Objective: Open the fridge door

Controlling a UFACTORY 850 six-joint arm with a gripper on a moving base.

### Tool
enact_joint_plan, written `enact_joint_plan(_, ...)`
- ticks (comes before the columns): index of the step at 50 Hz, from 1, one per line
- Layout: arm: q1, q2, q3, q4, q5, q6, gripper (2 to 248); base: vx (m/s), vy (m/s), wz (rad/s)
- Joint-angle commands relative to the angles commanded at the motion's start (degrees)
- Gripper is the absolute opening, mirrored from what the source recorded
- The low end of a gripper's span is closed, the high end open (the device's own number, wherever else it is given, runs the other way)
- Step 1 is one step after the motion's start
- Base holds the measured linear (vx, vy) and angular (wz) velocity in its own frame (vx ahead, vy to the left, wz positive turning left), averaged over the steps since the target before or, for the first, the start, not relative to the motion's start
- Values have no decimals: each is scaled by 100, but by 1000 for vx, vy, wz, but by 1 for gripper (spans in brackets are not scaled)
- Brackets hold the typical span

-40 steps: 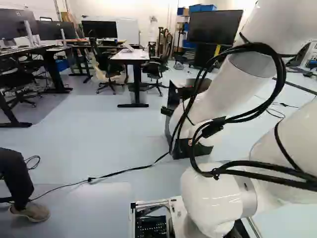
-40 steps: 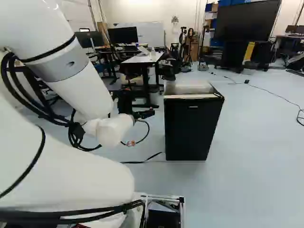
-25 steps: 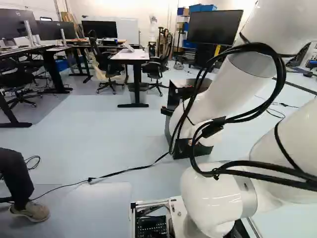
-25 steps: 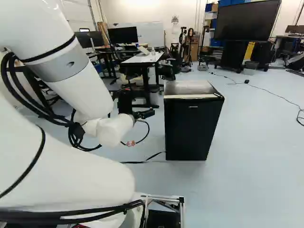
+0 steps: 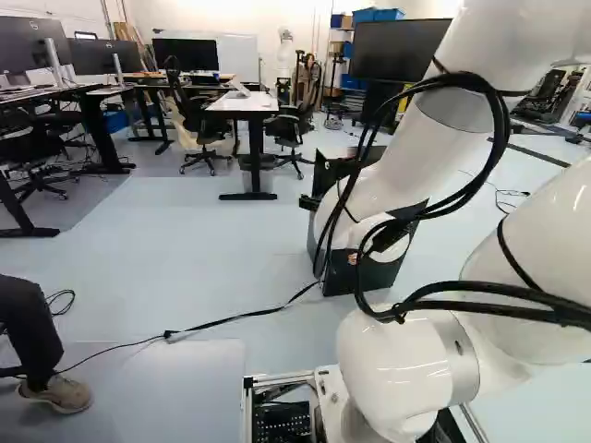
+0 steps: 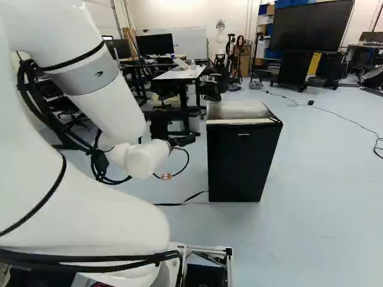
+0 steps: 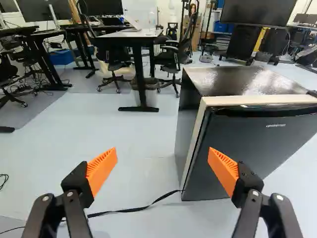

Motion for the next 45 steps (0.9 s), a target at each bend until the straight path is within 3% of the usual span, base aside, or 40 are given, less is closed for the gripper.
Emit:
enact_joint_plan(19, 99, -415, -377, 67, 0, 0, 247, 0, 0, 0)
enact_joint_plan(45, 353, -1134, -1074, 423, 0, 0, 247, 0, 0, 0)
